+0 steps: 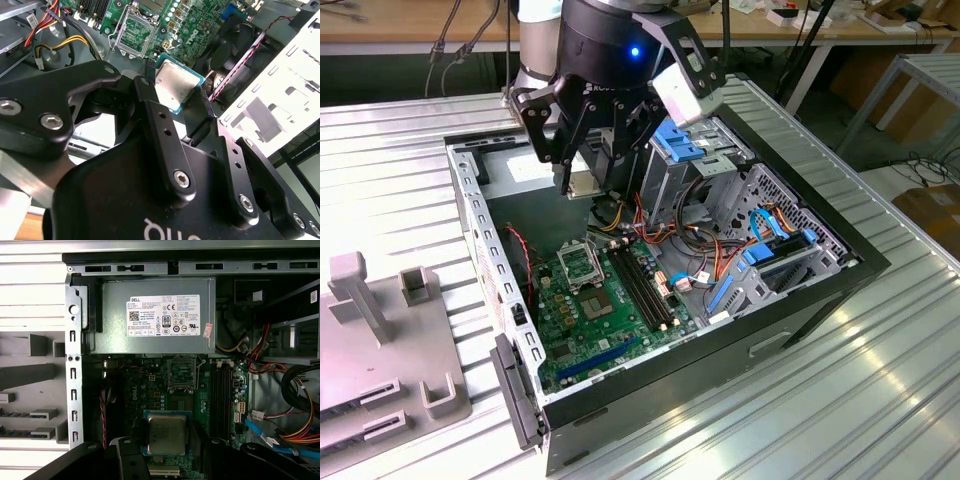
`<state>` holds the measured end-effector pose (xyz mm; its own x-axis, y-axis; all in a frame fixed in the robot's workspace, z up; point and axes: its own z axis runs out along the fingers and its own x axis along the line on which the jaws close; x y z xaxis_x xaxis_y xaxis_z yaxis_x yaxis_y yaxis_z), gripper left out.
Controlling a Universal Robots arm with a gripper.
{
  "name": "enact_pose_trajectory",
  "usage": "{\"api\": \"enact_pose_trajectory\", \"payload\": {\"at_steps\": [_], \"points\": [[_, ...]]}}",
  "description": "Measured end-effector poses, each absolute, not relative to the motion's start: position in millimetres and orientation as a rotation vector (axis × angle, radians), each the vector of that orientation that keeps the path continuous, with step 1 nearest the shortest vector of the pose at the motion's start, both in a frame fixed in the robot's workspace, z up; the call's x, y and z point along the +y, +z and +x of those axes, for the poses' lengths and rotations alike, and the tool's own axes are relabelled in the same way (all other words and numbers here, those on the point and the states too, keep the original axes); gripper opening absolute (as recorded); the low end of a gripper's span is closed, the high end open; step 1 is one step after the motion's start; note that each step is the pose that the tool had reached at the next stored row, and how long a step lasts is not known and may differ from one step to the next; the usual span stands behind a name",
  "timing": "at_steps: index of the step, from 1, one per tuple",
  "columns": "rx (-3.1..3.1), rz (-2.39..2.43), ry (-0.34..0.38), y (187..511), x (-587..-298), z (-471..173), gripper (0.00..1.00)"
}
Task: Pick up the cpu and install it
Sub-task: 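Place the cpu into insertion slot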
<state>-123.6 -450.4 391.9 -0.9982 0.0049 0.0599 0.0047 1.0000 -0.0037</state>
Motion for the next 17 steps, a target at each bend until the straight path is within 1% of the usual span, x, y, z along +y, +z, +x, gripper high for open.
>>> {"api": "enact_pose_trajectory", "payload": {"at_steps": [17], "points": [[-3.082, -0.007, 0.006, 386.3, -450.5, -119.0, 0.47]]}}
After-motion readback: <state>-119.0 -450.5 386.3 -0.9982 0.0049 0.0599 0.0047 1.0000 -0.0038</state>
